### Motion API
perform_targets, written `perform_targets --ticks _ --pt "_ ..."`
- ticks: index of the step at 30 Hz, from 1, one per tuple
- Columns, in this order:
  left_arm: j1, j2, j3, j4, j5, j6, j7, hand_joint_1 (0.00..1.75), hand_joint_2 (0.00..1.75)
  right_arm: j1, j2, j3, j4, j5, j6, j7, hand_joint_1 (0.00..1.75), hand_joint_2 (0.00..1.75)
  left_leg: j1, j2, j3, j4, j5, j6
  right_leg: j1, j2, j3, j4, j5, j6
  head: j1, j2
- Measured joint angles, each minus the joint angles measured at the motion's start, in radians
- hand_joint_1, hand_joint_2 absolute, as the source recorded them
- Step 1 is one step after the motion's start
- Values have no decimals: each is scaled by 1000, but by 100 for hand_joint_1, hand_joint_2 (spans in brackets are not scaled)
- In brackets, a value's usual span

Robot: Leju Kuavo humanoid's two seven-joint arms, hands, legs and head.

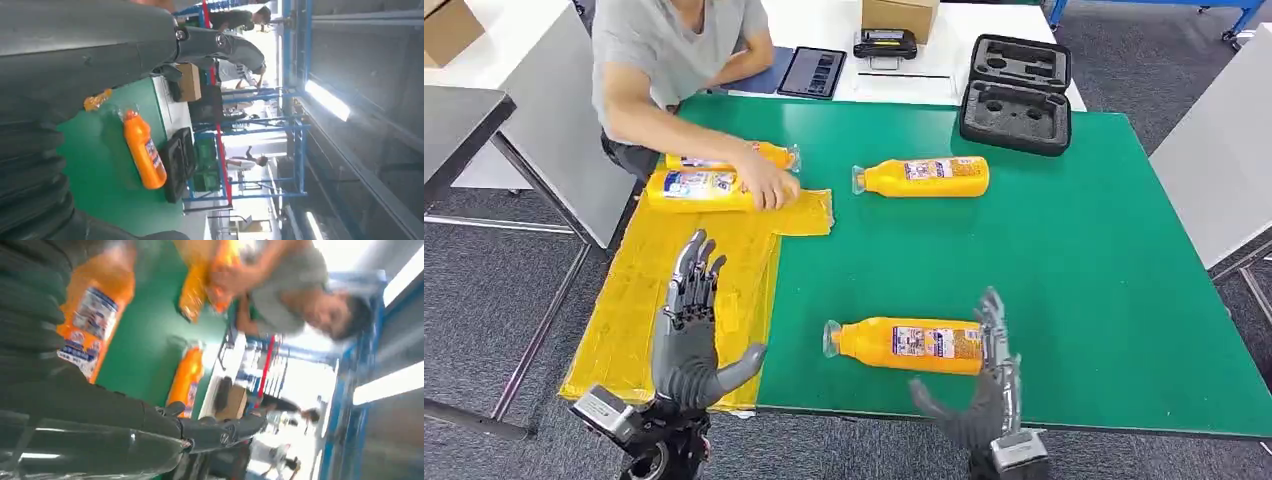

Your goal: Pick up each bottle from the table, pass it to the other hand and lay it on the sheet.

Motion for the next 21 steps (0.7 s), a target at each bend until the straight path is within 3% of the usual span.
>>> perform_targets --ticks 7,13,21 --pt "-3 -13 11 2 35 -72 0 0 175 43 -122 0 -65 142 -33 96 0 175 -1 -1 0 0 0 0 -1 -1 0 0 0 1 0 0" --pt "-8 -19 16 6 35 -79 0 0 175 55 -165 -2 -92 153 -35 112 0 175 -1 -1 0 0 0 0 -1 -1 0 0 0 1 0 0" --pt "-20 -25 23 9 30 -82 0 0 175 59 -243 -59 -94 239 -32 208 0 175 -1 -1 0 0 0 0 -1 -1 0 0 0 1 0 0"
